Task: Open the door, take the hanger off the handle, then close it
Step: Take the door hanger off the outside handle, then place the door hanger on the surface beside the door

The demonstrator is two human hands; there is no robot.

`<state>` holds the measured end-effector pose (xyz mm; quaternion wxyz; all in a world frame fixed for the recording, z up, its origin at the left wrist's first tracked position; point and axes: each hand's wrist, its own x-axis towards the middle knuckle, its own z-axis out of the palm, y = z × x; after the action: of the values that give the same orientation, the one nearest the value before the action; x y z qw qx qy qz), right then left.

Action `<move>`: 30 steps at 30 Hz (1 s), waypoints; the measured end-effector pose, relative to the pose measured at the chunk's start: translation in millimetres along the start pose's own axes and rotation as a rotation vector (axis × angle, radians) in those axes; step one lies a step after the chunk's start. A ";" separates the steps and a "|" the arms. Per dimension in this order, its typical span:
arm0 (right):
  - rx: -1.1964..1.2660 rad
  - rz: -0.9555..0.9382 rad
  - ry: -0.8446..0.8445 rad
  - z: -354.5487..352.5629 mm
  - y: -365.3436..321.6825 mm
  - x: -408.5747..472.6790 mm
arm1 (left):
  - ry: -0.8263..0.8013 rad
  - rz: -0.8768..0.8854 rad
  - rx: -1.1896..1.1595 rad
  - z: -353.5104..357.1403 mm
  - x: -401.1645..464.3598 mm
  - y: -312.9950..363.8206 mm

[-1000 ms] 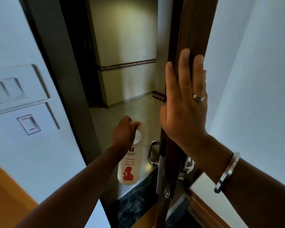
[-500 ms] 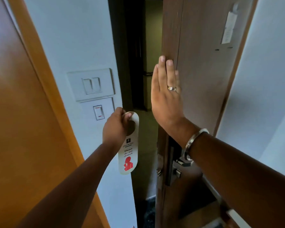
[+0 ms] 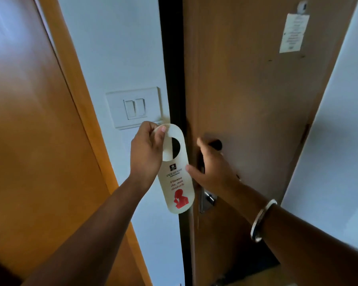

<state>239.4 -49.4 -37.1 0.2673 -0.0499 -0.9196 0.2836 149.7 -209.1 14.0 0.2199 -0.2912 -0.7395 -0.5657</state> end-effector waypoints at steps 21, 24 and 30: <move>0.135 0.855 -0.169 -189.8 389.1 -128.4 | -0.650 -0.517 -0.176 419.0 -100.0 21.2; 0.082 0.987 -0.219 -209.2 464.8 -175.6 | -0.782 -0.723 -0.185 505.7 -149.6 18.3; 0.025 1.193 -0.325 -222.8 588.4 -276.1 | -1.008 -0.928 -0.147 636.0 -254.0 2.0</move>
<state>555.3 484.4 -332.6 -0.0801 -0.5085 -0.7589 0.3989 340.1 358.6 -318.3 -0.4362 -0.1860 -0.7594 -0.4455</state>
